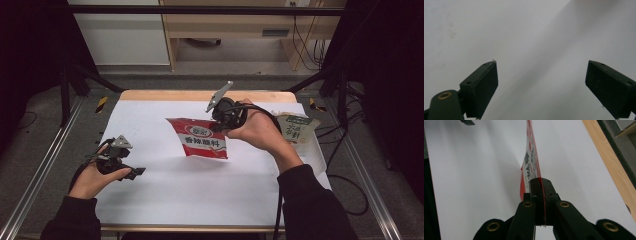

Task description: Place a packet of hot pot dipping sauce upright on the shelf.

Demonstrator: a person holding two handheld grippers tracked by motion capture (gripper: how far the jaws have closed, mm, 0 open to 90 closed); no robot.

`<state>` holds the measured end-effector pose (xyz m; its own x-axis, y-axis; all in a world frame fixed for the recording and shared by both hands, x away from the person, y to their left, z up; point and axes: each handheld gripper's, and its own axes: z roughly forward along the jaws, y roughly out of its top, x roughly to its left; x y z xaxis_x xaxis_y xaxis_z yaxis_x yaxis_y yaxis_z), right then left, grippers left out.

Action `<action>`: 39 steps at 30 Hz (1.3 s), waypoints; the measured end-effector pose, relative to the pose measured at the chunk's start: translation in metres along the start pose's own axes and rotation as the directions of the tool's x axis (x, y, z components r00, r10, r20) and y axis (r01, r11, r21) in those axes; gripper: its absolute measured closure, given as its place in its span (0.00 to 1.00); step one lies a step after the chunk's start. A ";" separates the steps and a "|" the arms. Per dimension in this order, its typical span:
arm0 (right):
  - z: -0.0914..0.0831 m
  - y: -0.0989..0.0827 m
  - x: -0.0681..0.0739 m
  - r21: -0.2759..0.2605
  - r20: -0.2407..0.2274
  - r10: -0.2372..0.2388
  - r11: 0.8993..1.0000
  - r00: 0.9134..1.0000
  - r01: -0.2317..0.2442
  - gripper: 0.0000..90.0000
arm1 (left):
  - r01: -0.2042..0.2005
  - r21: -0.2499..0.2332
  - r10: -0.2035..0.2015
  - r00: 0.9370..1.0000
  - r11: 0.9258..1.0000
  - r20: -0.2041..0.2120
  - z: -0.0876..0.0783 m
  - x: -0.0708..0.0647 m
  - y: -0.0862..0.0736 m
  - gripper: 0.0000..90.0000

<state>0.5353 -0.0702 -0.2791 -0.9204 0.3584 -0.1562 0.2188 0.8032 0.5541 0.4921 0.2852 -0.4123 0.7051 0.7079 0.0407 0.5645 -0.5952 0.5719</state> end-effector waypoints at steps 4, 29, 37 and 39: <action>-0.008 -0.006 -0.002 -0.003 0.010 0.003 1.000 1.000 -0.003 1.00 | -0.002 0.007 0.002 1.000 1.000 0.005 0.000 0.000 0.000 0.12; -0.059 -0.031 -0.011 -0.028 0.053 0.038 0.999 0.998 -0.037 1.00 | -0.005 0.017 0.005 1.000 1.000 0.002 0.003 -0.001 -0.002 0.11; -0.065 -0.034 -0.012 -0.028 0.058 0.044 0.999 0.997 -0.042 1.00 | -0.003 0.018 0.003 1.000 1.000 0.002 0.002 -0.001 -0.002 0.11; -0.067 -0.034 -0.013 -0.029 0.061 0.046 0.999 0.997 -0.045 1.00 | -0.003 0.023 0.002 1.000 1.000 0.006 0.002 0.000 -0.002 0.11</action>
<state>0.5184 -0.1338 -0.2410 -0.8877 0.4237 -0.1801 0.2500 0.7722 0.5842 0.4917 0.2856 -0.4155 0.7089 0.7043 0.0374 0.5724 -0.6056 0.5528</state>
